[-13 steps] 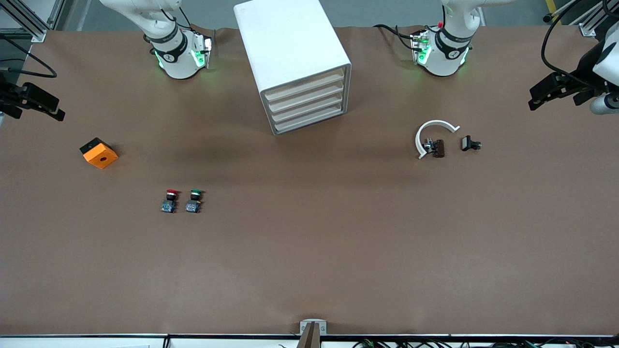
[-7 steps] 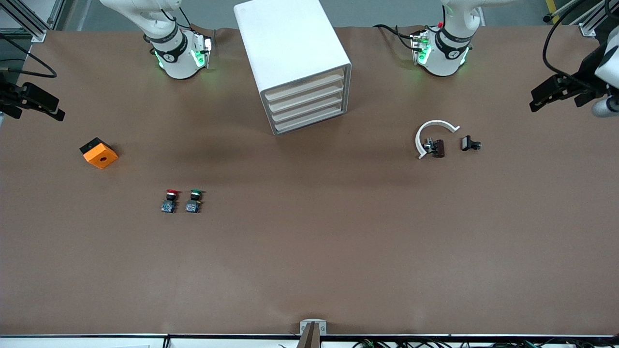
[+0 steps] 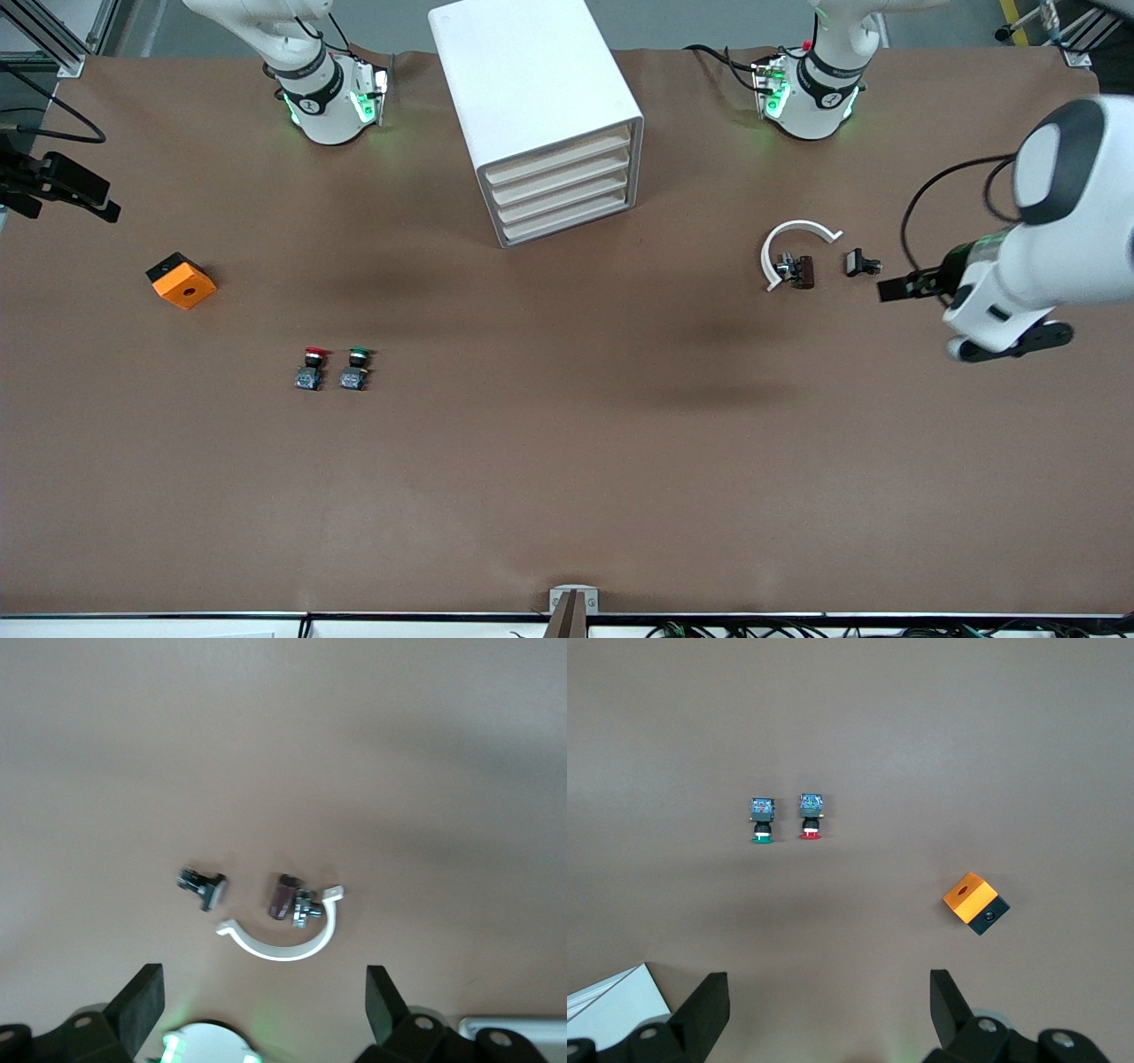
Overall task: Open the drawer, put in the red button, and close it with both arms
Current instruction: 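Reach the left gripper toward the white drawer cabinet's top drawer, then grasp the drawer handle with the left gripper while the right gripper reaches the red button, then pull the drawer open with the left gripper while the right gripper grasps the button, then lift the red button toward the drawer while the left gripper withdraws, then lower the red button into the open drawer and open the right gripper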
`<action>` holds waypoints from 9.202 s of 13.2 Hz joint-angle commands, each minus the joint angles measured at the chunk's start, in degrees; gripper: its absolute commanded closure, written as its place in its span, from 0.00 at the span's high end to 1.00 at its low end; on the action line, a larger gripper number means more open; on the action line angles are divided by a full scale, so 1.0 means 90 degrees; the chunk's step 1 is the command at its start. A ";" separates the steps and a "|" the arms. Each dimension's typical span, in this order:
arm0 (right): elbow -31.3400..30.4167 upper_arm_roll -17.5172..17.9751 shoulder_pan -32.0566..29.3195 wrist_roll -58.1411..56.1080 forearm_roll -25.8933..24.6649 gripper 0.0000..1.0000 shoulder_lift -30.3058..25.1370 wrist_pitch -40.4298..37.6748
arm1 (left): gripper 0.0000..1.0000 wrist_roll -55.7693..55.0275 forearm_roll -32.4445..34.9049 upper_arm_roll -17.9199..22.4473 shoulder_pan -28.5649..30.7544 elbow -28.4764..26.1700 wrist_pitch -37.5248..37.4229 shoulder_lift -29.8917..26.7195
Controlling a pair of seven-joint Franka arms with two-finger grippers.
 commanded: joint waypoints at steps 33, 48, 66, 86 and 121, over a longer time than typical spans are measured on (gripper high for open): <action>-0.2320 0.0080 0.0569 0.0630 -0.0114 1.00 0.3828 0.5838 | 0.71 -1.2243 -0.5226 -0.0019 -0.3587 0.0614 -0.0202 0.3056; -0.2331 0.0080 0.0628 0.0650 -0.0114 0.33 0.3985 0.5918 | 0.05 -1.2361 -0.5354 0.0088 -0.3979 0.0614 -0.0193 0.3202; -0.0995 0.0099 0.2198 0.3839 -0.0114 0.33 0.2188 0.0872 | 1.00 -1.2302 -0.5432 0.0177 -0.2573 0.1209 0.0266 0.3134; -0.0241 0.0089 0.5901 1.1890 0.1321 0.33 0.3076 0.2959 | 1.00 -0.7372 -0.2592 0.2462 -0.2534 0.1796 0.0100 0.2050; 0.1429 0.0041 0.1508 0.2859 0.0003 1.00 0.0742 -0.2002 | 1.00 -0.1804 -0.0110 0.0774 -0.2729 -0.0899 0.2766 0.0546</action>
